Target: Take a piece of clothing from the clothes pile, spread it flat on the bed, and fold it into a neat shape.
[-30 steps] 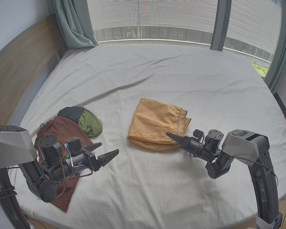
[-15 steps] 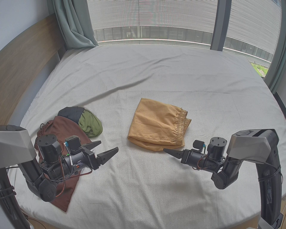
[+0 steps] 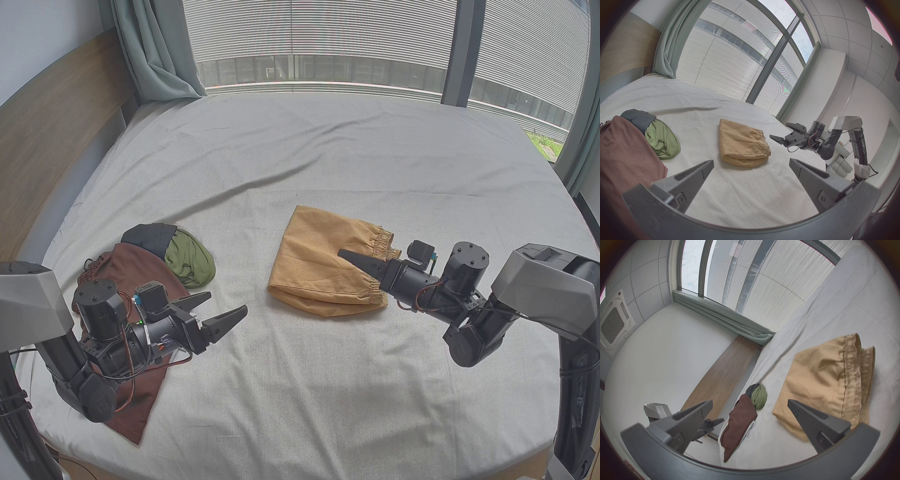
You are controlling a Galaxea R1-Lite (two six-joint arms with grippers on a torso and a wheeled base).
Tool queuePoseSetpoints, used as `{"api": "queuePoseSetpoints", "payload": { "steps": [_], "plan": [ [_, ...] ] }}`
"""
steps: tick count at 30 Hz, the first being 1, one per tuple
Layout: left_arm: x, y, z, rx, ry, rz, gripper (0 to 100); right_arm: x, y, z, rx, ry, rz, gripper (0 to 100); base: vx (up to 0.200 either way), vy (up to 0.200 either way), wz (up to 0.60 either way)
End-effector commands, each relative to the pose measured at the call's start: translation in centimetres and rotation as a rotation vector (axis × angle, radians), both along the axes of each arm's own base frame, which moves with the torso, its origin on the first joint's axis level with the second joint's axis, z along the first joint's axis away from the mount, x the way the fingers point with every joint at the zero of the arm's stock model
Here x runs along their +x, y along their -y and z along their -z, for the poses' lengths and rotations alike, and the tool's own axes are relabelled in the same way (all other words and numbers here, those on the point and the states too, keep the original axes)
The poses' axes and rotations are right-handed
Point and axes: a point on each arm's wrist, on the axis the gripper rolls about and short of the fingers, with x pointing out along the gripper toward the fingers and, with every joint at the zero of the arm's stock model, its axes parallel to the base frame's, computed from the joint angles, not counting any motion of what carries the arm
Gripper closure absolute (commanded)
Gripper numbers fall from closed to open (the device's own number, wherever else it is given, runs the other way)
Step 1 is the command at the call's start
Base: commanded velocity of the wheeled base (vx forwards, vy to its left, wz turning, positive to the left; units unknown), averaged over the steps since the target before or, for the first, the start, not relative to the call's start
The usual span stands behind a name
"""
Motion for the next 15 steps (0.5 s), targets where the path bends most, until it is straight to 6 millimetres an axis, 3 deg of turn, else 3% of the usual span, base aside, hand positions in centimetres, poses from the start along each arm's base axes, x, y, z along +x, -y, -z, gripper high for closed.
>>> {"api": "queuePoseSetpoints", "payload": {
  "steps": [1, 9, 15],
  "plan": [
    [0.0, 0.0, 0.0, -0.001, 0.001, 0.002, 0, 3.4, 0.5, 2.4, 0.003, -0.014, 0.04, 0, 0.0, 0.0, 0.0],
    [0.0, 0.1, 0.0, 0.0, 0.0, 0.005, 0, 5.7, 1.1, 6.8, -0.015, -0.055, 0.071, 0, 0.0, 0.0, 0.0],
    [-0.1, 0.2, 0.0, 0.0, -0.002, 0.008, 0, 5.8, 1.2, 6.9, -0.018, -0.054, 0.078, 0, 0.0, 0.0, 0.0]
  ]
}}
